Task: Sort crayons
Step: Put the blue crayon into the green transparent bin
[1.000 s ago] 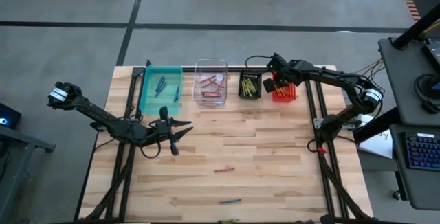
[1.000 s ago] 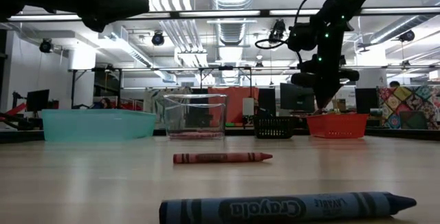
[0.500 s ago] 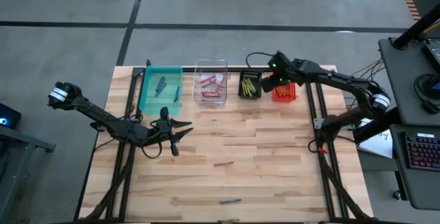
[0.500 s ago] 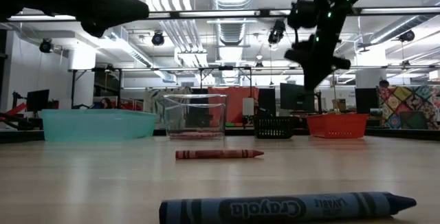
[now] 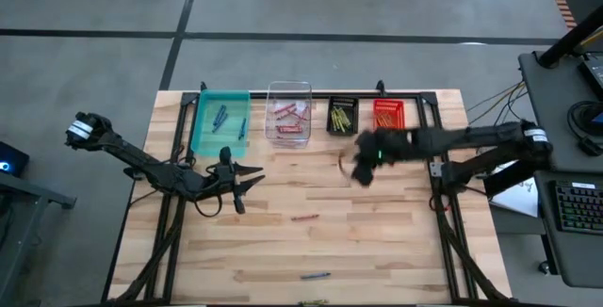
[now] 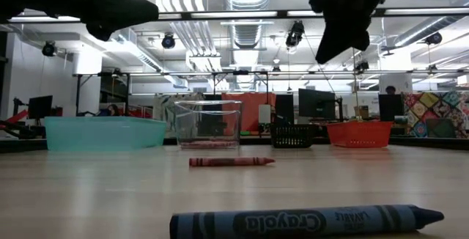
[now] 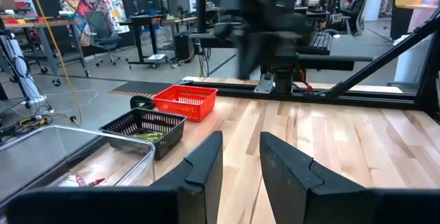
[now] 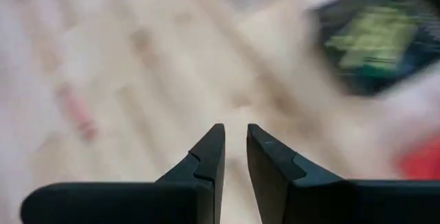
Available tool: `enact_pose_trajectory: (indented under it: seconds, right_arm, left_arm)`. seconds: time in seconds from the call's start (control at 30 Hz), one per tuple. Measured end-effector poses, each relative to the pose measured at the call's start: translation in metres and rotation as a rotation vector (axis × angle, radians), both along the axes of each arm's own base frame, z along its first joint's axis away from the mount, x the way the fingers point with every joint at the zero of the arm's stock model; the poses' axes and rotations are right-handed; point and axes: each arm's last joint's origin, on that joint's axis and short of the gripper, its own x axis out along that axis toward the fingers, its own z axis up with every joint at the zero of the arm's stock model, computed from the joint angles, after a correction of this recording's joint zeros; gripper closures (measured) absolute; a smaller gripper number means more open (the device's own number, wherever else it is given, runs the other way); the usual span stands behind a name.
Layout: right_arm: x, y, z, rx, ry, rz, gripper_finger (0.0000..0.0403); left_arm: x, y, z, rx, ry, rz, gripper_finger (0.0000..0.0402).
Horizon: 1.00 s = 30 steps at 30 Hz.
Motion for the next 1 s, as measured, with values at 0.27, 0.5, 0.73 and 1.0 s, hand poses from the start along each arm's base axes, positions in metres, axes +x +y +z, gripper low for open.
enact_pose_trajectory:
  seconds: [0.27,0.5,0.73,1.0]
  right_arm:
    - [0.019,0.103,-0.029,0.051,-0.218,0.364,0.0352]
    - [0.025,0.169,-0.062,0.101,-0.395,0.569,0.0352]
    - [0.031,0.216,-0.106,0.171,-0.382,0.701,0.0369]
    - [0.044,0.260,-0.135,0.336,-0.355,0.707,0.0392]
  left_arm:
    - [0.000,0.000,0.000,-0.025,-0.004,-0.008,0.0322]
    - [0.000,0.000,-0.001,-0.025,-0.002,-0.009,0.0322]
    - [0.000,0.000,-0.001,-0.027,-0.003,-0.009,0.0322]
    - [0.000,0.000,-0.001,-0.039,-0.007,-0.008,0.0322]
